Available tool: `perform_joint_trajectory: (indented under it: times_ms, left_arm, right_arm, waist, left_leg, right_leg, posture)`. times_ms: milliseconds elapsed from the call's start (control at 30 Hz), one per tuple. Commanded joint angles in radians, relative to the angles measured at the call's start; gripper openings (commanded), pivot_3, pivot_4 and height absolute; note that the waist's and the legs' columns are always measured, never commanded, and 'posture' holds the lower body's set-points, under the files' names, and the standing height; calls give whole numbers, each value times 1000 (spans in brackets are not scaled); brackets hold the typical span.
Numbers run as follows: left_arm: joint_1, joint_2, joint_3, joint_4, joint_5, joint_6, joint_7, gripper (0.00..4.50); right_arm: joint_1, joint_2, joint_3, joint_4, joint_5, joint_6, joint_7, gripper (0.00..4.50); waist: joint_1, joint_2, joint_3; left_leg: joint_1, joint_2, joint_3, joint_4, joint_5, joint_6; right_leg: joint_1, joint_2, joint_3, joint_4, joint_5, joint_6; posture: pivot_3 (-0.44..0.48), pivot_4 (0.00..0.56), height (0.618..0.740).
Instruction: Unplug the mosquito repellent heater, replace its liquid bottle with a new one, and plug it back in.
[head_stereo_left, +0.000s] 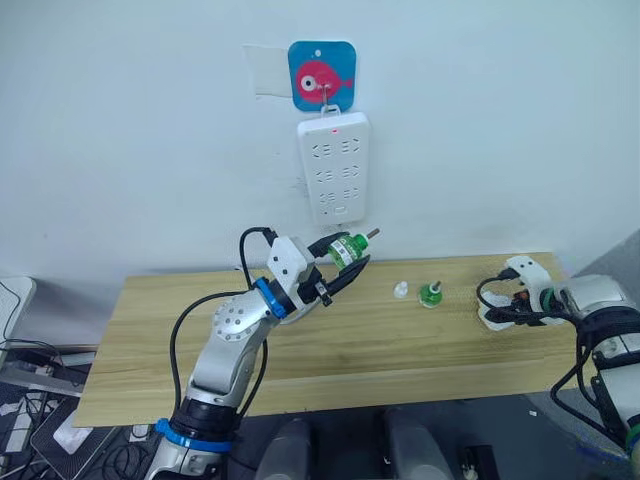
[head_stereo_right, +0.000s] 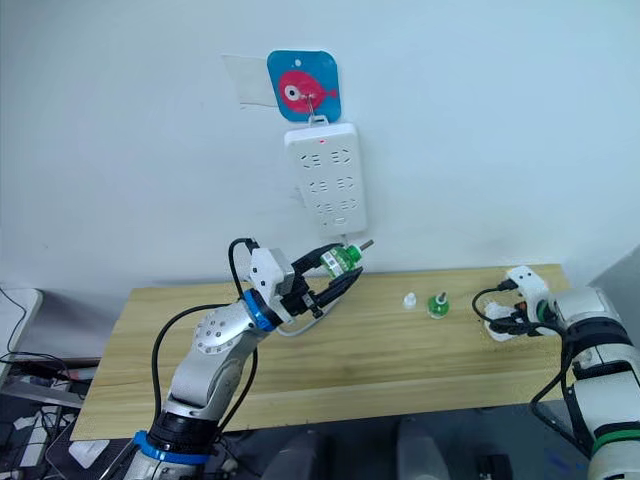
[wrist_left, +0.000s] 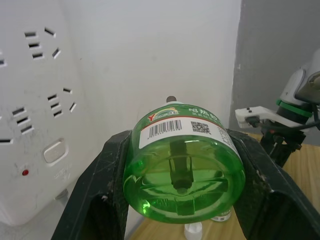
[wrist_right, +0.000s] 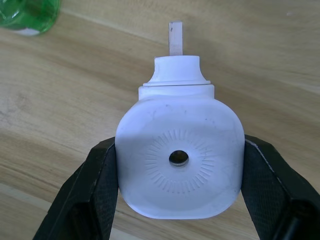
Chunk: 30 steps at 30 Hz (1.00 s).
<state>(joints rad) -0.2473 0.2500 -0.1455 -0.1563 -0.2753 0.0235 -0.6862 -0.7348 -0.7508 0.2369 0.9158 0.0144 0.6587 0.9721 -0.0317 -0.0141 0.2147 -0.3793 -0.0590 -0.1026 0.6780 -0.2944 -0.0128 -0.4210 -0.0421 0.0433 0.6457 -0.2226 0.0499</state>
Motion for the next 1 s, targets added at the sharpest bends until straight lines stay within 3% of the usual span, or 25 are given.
perform_joint_trajectory:
  times_ms: [33, 167, 233, 300, 367, 567, 767, 1000]
  left_arm:
    - [4, 6, -1, -56, -12, 8, -3, 2254]
    - [34, 42, -4, -107, -67, 42, -66, 2254]
    - [48, 64, -9, -140, -129, 82, -117, 2254]
    - [50, 84, -13, -175, -188, 139, -157, 2254]
    - [37, 102, -20, -195, -222, 180, -188, 2254]
    - [-54, 101, -20, -163, -243, 225, -219, 2254]
    - [-96, 74, -40, -138, -219, 211, -227, 2254]
    - [-96, 65, -44, -135, -215, 209, -232, 2254]
  right_arm:
    - [6, -67, -7, -98, 6, 17, 123, 2964]
    - [17, -193, -19, -311, 162, 287, 428, 2964]
    - [13, -269, -48, -458, 352, 517, 589, 2964]
    - [-50, -273, -140, -528, 522, 798, 613, 2964]
    - [-72, -256, -209, -589, 621, 935, 579, 2964]
    - [-108, -171, -327, -564, 905, 956, 280, 2964]
    - [-75, -159, -362, -586, 1185, 956, 3, 2964]
    - [-42, -186, -351, -592, 1448, 956, -196, 2964]
  waist:
    - [1, 1, 1]
    - [1, 8, 7]
    - [0, 9, 10]
    - [-3, 9, 11]
    - [-6, 9, 12]
    - [3, 7, 13]
    - [2, 7, 13]
    - [0, 6, 13]
  left_leg:
    - [0, 0, 0, 0, 0, 0]
    - [-2, -1, 0, 0, 0, 0]
    - [-2, 0, -1, -1, 0, 0]
    - [-3, 1, -2, -1, 0, 0]
    - [-2, 1, -2, -1, 0, 0]
    - [-4, -2, -3, 0, 0, 0]
    - [-6, -3, -1, 0, -1, 1]
    - [-6, -3, 0, 0, -1, 2]
  right_leg:
    - [0, 0, 0, 0, 0, 0]
    - [-2, -1, 0, 0, 0, 0]
    - [-2, -4, -1, -1, 0, 0]
    - [-2, -4, -2, -1, 0, 0]
    - [-2, -4, -2, -1, 0, 0]
    - [0, -4, -4, -2, 0, 0]
    - [-4, -9, -4, -3, 0, 0]
    - [-4, -9, -4, -2, 0, 1]
  posture:
    - [-7, 231, 740]
    - [-15, 231, 740]
    - [-32, 230, 740]
    - [-41, 229, 740]
    - [-57, 227, 740]
    - [-79, 223, 740]
    - [-88, 218, 740]
    - [-88, 214, 740]
